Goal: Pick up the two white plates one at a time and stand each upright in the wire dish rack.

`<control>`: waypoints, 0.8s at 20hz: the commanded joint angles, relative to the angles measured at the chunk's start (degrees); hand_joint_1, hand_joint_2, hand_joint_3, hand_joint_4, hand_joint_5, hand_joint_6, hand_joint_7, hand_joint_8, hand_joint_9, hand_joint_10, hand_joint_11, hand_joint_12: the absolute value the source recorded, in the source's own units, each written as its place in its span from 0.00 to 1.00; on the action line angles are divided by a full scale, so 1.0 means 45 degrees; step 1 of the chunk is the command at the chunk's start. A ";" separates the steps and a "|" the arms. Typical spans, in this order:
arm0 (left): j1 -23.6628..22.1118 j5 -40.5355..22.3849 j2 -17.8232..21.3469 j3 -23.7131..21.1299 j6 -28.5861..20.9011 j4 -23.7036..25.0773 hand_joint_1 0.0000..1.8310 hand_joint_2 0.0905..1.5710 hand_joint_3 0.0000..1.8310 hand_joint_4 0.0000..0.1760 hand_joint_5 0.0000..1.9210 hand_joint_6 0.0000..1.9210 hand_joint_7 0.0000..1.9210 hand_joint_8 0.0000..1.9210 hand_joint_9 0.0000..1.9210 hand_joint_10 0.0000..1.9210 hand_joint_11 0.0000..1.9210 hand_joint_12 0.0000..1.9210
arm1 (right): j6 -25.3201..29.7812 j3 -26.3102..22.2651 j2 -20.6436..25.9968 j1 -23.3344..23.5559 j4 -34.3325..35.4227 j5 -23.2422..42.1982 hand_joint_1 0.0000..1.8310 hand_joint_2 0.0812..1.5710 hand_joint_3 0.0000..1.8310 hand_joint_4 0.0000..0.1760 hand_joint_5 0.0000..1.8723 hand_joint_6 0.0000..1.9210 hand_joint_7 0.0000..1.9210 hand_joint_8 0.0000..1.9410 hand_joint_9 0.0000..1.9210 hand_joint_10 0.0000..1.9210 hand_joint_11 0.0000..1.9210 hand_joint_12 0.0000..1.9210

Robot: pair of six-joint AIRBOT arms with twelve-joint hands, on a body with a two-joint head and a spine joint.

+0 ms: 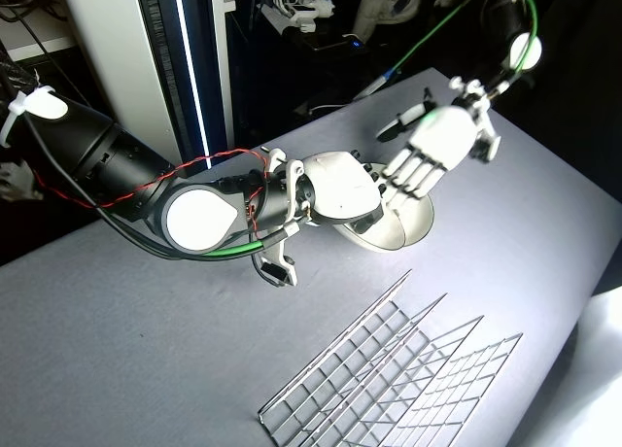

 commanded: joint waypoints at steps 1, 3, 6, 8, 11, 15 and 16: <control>-0.0262 -0.0495 0.0204 -0.0164 -0.0226 -0.0958 0.00 0.72 0.00 0.00 0.00 0.00 0.00 0.00 0.00 0.00 0.00 0.00 | 0.0037 -0.0085 0.0124 0.0140 0.0401 0.0467 0.75 0.69 0.00 0.00 0.52 0.54 0.52 0.43 0.48 0.60 0.42 0.61; -0.0711 -0.0386 0.0742 -0.0452 -0.0687 -0.1112 0.00 0.73 0.01 0.00 0.00 0.00 0.00 0.00 0.00 0.00 0.00 0.00 | 0.0041 -0.0467 0.0308 0.0423 0.0820 0.0428 0.75 0.68 0.00 0.00 0.53 0.53 0.52 0.42 0.50 0.59 0.43 0.61; -0.1241 -0.0262 0.1431 -0.0744 -0.1310 -0.1139 0.00 0.72 0.00 0.00 0.00 0.00 0.00 0.00 0.00 0.00 0.00 0.00 | 0.0042 -0.1055 0.0539 0.0888 0.1190 0.0299 0.75 0.68 0.00 0.00 0.53 0.51 0.52 0.42 0.51 0.57 0.43 0.60; -0.1512 -0.0219 0.1819 -0.0756 -0.1740 -0.1125 0.00 0.72 0.00 0.00 0.00 0.00 0.00 0.00 0.00 0.00 0.00 0.00 | 0.0068 -0.1434 0.0743 0.1190 0.1370 0.0066 0.76 0.67 0.00 0.00 0.54 0.49 0.54 0.40 0.52 0.55 0.45 0.57; -0.1815 -0.0297 0.2620 -0.0845 -0.2046 -0.0966 0.00 0.72 0.00 0.00 0.00 0.00 0.00 0.00 0.00 0.00 0.00 0.00 | 0.0108 -0.1800 0.0983 0.1707 0.1406 -0.0135 0.75 0.67 0.00 0.00 0.55 0.48 0.54 0.40 0.51 0.55 0.44 0.57; -0.1501 -0.0252 0.3130 -0.0577 -0.2378 -0.1056 0.00 0.72 0.00 0.00 0.00 0.00 0.00 0.00 0.00 0.00 0.00 0.00 | 0.0176 -0.2406 0.1406 0.2266 0.2176 -0.0584 0.76 0.67 0.00 0.00 0.55 0.49 0.54 0.40 0.52 0.54 0.43 0.56; -0.1387 -0.0199 0.3380 -0.0680 -0.2410 -0.1086 0.00 0.72 0.00 0.00 0.00 0.00 0.00 0.00 0.00 0.00 0.00 0.00 | 0.0180 -0.2608 0.1522 0.2435 0.2418 -0.0661 0.76 0.67 0.00 0.00 0.55 0.48 0.54 0.40 0.52 0.53 0.43 0.55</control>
